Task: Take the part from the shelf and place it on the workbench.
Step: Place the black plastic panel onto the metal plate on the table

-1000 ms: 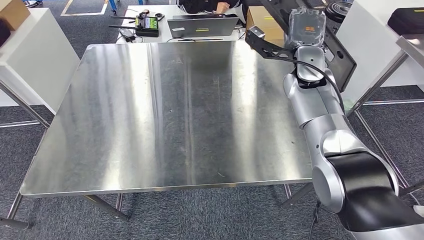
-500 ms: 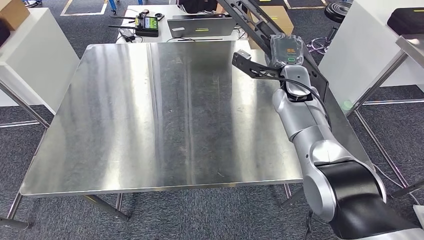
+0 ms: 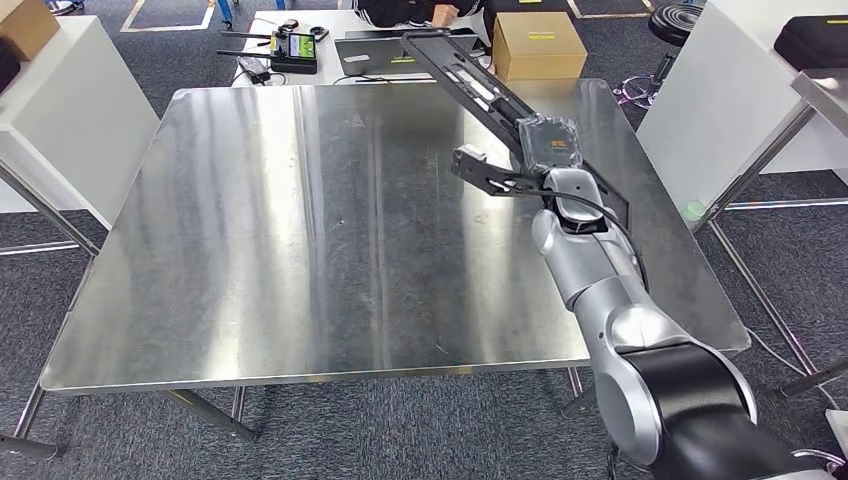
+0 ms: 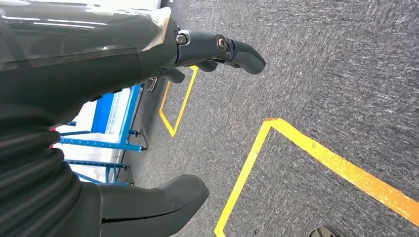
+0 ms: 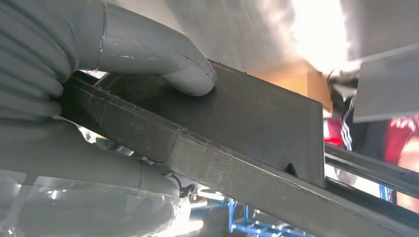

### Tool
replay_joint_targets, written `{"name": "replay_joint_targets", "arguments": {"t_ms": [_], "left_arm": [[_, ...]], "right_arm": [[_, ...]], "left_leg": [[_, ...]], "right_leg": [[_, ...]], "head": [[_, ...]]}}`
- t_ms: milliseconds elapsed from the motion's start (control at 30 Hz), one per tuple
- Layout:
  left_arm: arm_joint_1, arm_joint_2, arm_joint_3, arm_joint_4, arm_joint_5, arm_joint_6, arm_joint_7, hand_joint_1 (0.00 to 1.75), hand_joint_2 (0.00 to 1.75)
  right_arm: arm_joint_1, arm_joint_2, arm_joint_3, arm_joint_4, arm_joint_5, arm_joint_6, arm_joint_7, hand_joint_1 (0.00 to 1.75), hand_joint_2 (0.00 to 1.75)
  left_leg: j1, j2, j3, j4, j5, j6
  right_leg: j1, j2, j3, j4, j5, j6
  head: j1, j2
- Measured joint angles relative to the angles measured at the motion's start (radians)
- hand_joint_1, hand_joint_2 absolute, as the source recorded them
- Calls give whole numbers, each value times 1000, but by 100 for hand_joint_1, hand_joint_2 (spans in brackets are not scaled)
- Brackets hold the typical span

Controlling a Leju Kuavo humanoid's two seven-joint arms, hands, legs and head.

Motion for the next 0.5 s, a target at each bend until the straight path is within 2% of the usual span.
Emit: {"name": "replay_joint_targets", "arguments": {"t_ms": [433, 500], "left_arm": [[1, 3, 14, 0, 3, 0, 0, 0, 175], [1, 3, 15, 0, 2, -1, 0, 0, 175]], "right_arm": [[66, 47, -2, 14, 4, 16, -36, 175, 175], [69, 48, -2, 14, 4, 21, -36, 87, 87]], "left_leg": [[0, 0, 0, 0, 0, 0], [0, 0, 0, 0, 0, 0]], "right_leg": [[0, 0, 0, 0, 0, 0], [0, 0, 0, 0, 0, 0]], "head": [[0, 0], [0, 0]]}}
